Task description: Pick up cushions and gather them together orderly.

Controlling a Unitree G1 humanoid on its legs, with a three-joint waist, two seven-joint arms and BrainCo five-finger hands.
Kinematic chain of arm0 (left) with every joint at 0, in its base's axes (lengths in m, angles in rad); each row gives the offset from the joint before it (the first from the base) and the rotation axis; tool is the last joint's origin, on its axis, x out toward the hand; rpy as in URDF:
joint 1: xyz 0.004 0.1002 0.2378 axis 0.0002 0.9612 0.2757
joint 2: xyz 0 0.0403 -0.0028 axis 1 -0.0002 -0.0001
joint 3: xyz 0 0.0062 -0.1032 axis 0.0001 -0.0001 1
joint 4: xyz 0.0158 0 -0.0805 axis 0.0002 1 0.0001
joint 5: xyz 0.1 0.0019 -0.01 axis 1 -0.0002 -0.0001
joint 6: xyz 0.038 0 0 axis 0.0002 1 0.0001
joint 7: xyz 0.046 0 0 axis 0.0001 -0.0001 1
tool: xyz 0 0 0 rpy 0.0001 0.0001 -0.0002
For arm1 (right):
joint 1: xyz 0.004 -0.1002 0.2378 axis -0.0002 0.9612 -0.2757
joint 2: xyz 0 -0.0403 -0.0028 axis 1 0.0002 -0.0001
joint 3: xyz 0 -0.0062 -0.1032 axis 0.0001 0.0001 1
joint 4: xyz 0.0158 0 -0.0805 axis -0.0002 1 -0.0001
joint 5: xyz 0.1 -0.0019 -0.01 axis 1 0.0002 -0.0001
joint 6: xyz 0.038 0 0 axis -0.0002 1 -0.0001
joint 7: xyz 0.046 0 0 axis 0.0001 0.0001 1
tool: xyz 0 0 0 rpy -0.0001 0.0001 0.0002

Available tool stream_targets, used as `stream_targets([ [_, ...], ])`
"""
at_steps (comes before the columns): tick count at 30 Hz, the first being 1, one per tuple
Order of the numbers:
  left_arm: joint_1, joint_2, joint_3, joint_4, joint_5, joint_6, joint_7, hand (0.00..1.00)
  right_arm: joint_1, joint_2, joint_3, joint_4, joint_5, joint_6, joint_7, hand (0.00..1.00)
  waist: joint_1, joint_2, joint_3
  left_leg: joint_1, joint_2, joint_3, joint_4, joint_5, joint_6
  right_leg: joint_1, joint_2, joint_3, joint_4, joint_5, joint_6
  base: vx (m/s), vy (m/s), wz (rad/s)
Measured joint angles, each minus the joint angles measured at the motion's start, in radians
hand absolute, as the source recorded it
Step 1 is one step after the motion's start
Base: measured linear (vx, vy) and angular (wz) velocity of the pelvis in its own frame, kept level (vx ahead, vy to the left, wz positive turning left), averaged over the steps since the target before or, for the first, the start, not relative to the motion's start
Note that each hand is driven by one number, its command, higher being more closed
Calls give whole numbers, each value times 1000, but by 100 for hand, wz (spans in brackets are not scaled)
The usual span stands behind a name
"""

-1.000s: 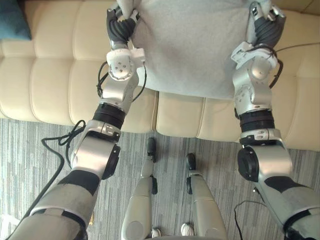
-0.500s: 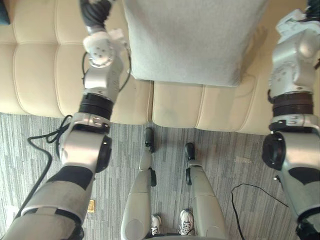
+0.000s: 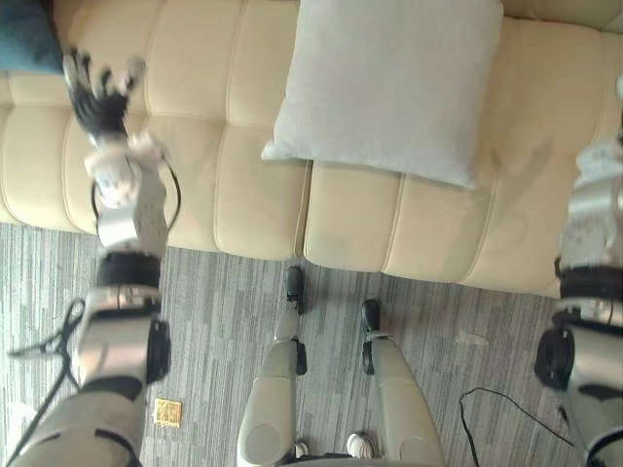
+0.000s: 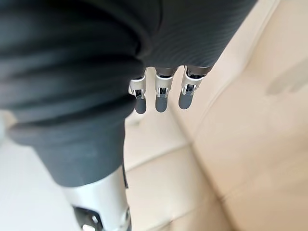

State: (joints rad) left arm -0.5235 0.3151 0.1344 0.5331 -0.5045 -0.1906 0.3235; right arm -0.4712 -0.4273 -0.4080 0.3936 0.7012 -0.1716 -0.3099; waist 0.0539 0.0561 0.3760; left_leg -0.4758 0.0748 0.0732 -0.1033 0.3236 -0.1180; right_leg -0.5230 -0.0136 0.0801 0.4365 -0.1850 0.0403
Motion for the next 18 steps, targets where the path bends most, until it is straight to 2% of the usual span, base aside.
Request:
stream_targets([
  [1, 117, -65, -23, -27, 14, 1, -19, 0, 94, 76, 3, -37, -35, 1, 23, 0, 5, -3, -3, 33, 2, 1, 0, -36, 13, 39, -1, -8, -21, -19, -14, -27, -37, -13],
  [2, 219, -110, -40, -38, 35, 3, -49, 0, 168, 139, 10, -55, -74, 2, 43, 0, 9, 0, -14, 52, 10, 0, 0, -101, 25, 50, 7, -14, -18, -30, -22, -40, -31, -10],
  [3, 245, -122, -47, -38, 39, 5, -54, 0, 194, 157, 10, -61, -78, 2, 47, 0, 7, 0, -18, 53, 9, 0, 0, -105, 22, 52, 4, -15, -17, -30, -21, -61, -8, 0],
  [5, 397, -204, -57, -28, 91, 24, -99, 0, 352, 277, 11, -61, -154, 5, 75, 0, 10, -15, -51, 78, 0, 12, 5, -140, 4, 92, -17, -15, -63, -26, -27, -39, 19, 7],
  [6, 417, -214, -55, -21, 95, 27, -107, 0, 374, 293, 12, -60, -159, 5, 80, 0, 11, -18, -57, 86, -1, 19, 15, -135, 12, 102, -20, -15, -70, -25, -25, 76, 38, -15],
  [7, 483, -242, -50, 24, 125, 33, -122, 0, 437, 338, 23, -37, -196, 7, 97, 0, 15, -16, -80, 134, -6, 32, 8, -133, 40, 142, -21, -11, -79, -22, -9, 113, 37, -14],
  [9, 556, -288, -15, 146, 132, 53, -158, 0, 544, 395, 48, 58, -266, 24, 119, 0, 13, -22, -163, 189, -19, 31, 2, -148, 49, 225, -38, -13, -141, -13, 5, 149, 62, 2],
  [10, 559, -290, -13, 154, 132, 53, -160, 0, 547, 397, 50, 65, -271, 24, 121, 0, 13, -23, -167, 192, -19, 32, 2, -149, 49, 231, -39, -12, -146, -11, 6, 154, 59, 2],
  [14, 596, -303, 38, 345, 209, 90, -204, 0, 575, 438, 77, 287, -336, 55, 181, 0, 27, -40, -262, 310, -21, 58, 1, -182, 54, 371, -43, 1, -231, 2, 11, 78, 1, -15],
  [18, 593, -312, 57, 417, 327, 110, -221, 0, 561, 438, 79, 411, -398, 86, 210, 0, 30, -42, -290, 374, -13, 82, 0, -190, 49, 435, -37, 17, -256, 13, 13, 37, -27, -14],
])
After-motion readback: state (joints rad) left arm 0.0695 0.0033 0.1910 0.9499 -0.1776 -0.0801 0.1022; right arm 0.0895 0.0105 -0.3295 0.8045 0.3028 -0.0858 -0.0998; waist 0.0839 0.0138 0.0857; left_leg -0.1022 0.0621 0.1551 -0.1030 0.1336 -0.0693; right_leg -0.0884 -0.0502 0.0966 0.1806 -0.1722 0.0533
